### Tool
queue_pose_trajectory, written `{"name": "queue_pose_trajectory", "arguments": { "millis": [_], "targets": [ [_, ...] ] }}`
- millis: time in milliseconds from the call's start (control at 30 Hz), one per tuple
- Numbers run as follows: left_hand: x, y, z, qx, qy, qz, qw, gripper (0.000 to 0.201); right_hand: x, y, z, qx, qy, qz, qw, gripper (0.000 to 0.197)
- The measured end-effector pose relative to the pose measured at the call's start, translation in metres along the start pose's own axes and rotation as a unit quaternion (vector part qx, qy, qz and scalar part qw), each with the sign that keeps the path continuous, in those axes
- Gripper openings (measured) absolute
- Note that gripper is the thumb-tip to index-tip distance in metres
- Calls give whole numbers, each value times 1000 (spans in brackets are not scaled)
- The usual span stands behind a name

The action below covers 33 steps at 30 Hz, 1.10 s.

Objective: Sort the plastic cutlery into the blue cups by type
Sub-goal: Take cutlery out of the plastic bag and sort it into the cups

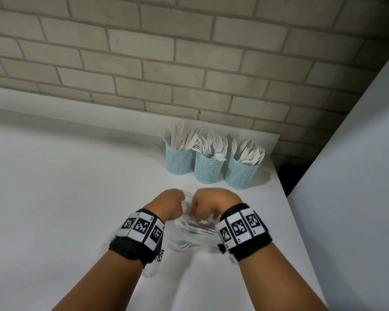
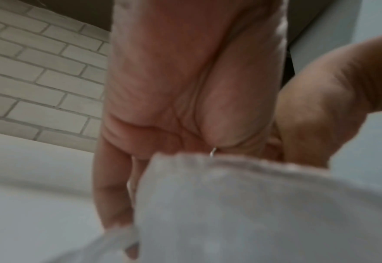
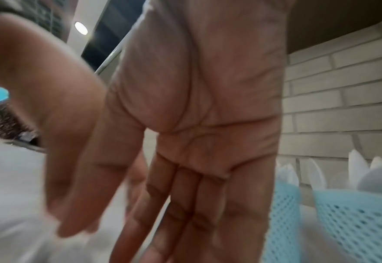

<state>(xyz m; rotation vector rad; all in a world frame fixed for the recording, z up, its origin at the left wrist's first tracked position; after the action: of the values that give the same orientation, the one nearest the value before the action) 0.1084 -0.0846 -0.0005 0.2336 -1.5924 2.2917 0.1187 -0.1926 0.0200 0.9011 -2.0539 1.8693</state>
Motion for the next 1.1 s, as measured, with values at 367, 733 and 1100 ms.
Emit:
{"name": "queue_pose_trajectory", "arguments": {
  "millis": [367,733,1100],
  "targets": [
    [11,4,-2,82,40,88,992,55,2,39,-6,-29,-9,52,998,9],
    [11,6,-1,118,48,108,986,52,9,41,-16,29,-52,116,991,28],
    [9,4,-5,132,55,107,984,44,-3,57,-26,103,-43,117,987,39]
  ]
}}
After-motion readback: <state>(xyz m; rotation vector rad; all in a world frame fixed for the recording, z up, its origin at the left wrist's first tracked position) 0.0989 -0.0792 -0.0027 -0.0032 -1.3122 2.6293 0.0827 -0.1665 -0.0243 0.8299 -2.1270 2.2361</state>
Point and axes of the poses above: each hand's wrist, its own x-axis away from the middle knuckle, its own y-axis out of the palm, z = x × y, the point moved 3 cm from there along -x, towards the middle knuckle, and after that the axes turned 2 degrees about z, right-handed, at the moved point
